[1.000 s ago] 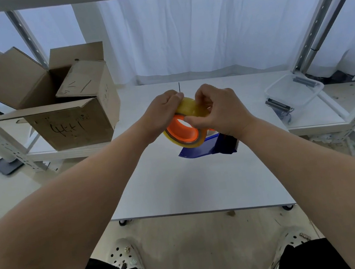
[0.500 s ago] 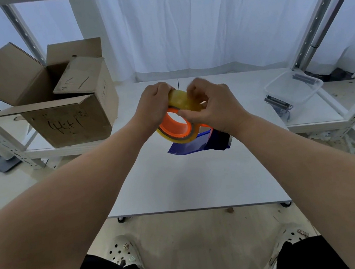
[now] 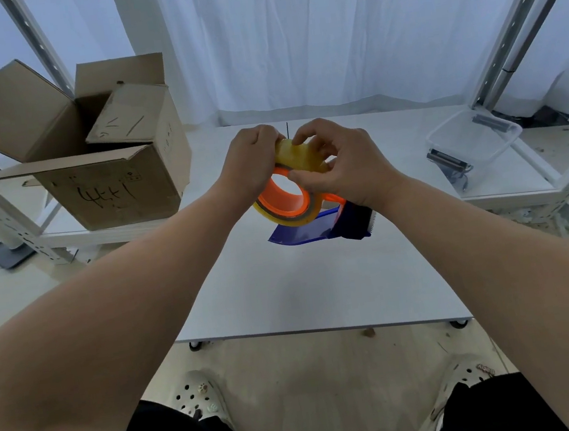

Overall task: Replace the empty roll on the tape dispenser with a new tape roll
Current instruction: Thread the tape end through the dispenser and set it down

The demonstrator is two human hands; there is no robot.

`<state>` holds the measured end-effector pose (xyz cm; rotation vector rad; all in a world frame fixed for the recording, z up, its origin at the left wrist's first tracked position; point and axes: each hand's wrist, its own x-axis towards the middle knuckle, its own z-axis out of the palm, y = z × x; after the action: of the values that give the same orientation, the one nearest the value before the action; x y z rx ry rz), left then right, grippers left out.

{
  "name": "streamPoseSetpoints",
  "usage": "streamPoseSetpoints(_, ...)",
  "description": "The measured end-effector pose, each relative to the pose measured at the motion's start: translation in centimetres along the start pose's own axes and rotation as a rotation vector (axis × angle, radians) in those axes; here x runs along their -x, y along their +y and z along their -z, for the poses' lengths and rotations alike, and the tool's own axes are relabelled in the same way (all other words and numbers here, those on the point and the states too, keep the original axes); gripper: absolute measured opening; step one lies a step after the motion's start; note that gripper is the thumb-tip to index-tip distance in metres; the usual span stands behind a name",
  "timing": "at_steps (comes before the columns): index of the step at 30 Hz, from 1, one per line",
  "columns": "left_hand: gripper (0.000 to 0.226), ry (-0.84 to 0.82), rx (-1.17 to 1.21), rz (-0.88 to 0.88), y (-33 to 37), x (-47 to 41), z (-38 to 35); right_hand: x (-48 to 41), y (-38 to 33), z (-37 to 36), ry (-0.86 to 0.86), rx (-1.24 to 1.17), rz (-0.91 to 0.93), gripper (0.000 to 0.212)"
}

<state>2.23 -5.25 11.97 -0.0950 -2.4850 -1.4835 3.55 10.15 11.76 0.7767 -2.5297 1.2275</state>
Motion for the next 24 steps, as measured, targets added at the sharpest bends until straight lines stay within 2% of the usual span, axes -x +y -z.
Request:
streamPoseSetpoints(9, 0.035, 0.004, 0.033, 0.048, 0.02, -0.19, -0.14, 0.05, 0.09, -0.38, 0.065, 0.024, 0.035, 0.028)
streamPoseSetpoints(12, 0.034, 0.009, 0.074, 0.054, 0.04, -0.15, -0.11, 0.06, 0.40, -0.68, 0.076, 0.040, 0.060, 0.042)
streamPoseSetpoints(16, 0.035, 0.009, 0.047, 0.053, 0.19, -0.27, -0.15, 0.06, 0.30, -0.59, 0.071, 0.022, 0.039, 0.032)
streamPoseSetpoints(24, 0.038, 0.021, 0.079, 0.092, 0.40, 0.08, -0.25, -0.03, 0.11, -0.57, 0.087, 0.021, 0.042, 0.034)
